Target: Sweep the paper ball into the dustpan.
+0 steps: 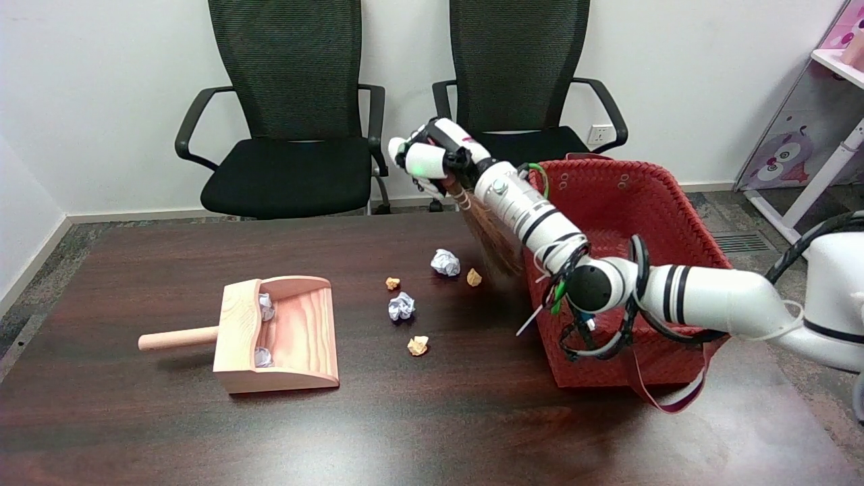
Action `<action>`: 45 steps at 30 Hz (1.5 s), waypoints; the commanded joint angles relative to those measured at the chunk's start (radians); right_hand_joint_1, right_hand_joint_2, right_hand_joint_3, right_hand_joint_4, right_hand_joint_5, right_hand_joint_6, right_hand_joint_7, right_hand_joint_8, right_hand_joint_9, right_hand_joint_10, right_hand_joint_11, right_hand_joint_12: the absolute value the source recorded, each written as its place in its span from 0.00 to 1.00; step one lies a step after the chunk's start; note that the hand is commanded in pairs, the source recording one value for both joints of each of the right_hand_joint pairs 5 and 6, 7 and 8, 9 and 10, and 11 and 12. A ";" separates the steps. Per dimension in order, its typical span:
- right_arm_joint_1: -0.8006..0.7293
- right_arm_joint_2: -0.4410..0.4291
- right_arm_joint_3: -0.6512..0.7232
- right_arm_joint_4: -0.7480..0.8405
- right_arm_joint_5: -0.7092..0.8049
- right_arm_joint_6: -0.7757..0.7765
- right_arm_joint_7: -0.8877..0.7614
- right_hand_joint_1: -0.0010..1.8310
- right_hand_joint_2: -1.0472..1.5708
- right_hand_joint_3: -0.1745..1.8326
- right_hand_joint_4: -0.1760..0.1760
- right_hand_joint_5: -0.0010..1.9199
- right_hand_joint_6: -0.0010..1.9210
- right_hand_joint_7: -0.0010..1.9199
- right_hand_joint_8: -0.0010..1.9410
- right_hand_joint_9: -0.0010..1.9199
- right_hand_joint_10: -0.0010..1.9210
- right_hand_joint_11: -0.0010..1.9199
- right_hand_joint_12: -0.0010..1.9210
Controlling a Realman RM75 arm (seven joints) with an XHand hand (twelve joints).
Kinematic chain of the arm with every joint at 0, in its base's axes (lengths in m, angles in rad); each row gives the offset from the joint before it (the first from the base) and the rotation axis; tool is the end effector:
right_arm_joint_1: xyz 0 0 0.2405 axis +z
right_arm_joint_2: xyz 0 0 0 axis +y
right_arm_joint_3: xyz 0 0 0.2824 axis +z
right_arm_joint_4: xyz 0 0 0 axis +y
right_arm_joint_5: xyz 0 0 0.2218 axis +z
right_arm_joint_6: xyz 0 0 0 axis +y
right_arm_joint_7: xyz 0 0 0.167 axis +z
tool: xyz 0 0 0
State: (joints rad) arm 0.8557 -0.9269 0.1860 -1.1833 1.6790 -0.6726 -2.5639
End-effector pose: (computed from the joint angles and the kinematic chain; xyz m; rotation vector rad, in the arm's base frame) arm -0.2187 -0.4977 0.2584 1.6901 -0.8894 0.8827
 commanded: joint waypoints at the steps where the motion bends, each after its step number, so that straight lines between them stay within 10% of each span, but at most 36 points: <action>1: -0.109 -0.098 0.099 0.062 -0.210 0.067 0.002 0.40 0.94 0.77 0.67 1.00 1.00 1.00 0.99 1.00 1.00 1.00 1.00; 15: -0.191 -0.197 0.213 0.067 -0.301 0.141 0.024 0.39 0.87 0.85 0.63 1.00 1.00 1.00 0.99 1.00 1.00 1.00 1.00; 28: -0.208 -0.264 0.216 0.123 -0.248 0.155 0.475 0.40 0.69 0.89 0.54 1.00 1.00 1.00 0.99 1.00 1.00 1.00 1.00; 45: -0.151 -0.300 0.216 0.093 -0.249 0.161 0.855 0.40 0.79 0.81 0.52 1.00 1.00 1.00 0.99 1.00 1.00 0.92 0.92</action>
State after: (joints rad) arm 0.6715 -1.1751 0.3912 -1.0830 1.4271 -0.5284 -2.0512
